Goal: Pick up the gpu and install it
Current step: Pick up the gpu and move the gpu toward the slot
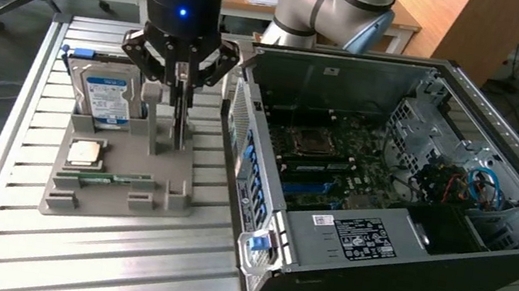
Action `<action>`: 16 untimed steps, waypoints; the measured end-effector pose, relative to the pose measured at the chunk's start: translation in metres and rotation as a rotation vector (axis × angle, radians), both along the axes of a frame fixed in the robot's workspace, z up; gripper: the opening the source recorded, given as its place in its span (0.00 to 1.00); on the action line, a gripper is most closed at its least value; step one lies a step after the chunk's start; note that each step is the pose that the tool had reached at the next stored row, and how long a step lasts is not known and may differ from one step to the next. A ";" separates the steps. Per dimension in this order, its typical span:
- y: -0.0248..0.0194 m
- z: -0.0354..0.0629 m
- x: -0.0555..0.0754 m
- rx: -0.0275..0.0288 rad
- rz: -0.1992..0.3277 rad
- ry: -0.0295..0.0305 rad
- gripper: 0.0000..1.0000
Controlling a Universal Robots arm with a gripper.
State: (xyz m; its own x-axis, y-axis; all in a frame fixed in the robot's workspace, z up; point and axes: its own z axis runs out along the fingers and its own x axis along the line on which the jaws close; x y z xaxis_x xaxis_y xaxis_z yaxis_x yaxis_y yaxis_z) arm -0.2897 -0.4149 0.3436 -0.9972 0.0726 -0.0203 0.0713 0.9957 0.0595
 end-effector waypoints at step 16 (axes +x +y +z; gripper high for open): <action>0.0000 0.0228 0.000 0.0000 0.000 -0.0001 0.27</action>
State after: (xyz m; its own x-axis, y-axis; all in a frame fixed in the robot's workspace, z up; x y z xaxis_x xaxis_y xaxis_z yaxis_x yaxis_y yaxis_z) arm -0.2897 -0.4150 0.3664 -0.9972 0.0726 -0.0204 0.0712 0.9957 0.0595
